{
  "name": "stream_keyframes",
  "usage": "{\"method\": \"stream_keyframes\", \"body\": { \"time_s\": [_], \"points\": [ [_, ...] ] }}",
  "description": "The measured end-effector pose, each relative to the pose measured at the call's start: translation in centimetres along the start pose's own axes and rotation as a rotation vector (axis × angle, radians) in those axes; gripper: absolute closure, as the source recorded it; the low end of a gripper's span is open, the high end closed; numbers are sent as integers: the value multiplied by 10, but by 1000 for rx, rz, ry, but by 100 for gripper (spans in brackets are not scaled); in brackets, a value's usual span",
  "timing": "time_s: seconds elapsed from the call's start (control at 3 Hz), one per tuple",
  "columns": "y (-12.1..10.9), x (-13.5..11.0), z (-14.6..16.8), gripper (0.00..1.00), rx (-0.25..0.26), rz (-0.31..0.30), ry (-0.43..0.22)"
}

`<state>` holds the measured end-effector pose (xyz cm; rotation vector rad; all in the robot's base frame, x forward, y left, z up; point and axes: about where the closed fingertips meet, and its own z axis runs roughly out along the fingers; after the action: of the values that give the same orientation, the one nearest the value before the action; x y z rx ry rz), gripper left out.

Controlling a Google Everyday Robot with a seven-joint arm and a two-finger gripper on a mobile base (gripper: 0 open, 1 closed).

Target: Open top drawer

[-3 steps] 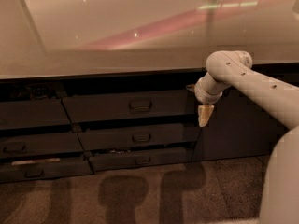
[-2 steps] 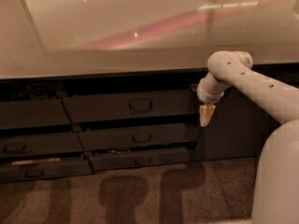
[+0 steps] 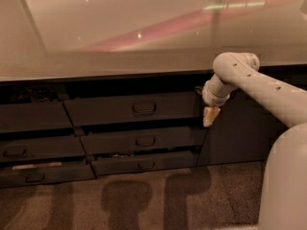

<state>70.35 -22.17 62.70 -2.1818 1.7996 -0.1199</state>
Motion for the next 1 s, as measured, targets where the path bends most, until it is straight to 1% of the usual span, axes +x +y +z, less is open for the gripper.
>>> {"method": "stream_keyframes", "body": {
  "time_s": [1.0],
  "points": [
    [0,0,0,89,0,0,0]
  ]
}}
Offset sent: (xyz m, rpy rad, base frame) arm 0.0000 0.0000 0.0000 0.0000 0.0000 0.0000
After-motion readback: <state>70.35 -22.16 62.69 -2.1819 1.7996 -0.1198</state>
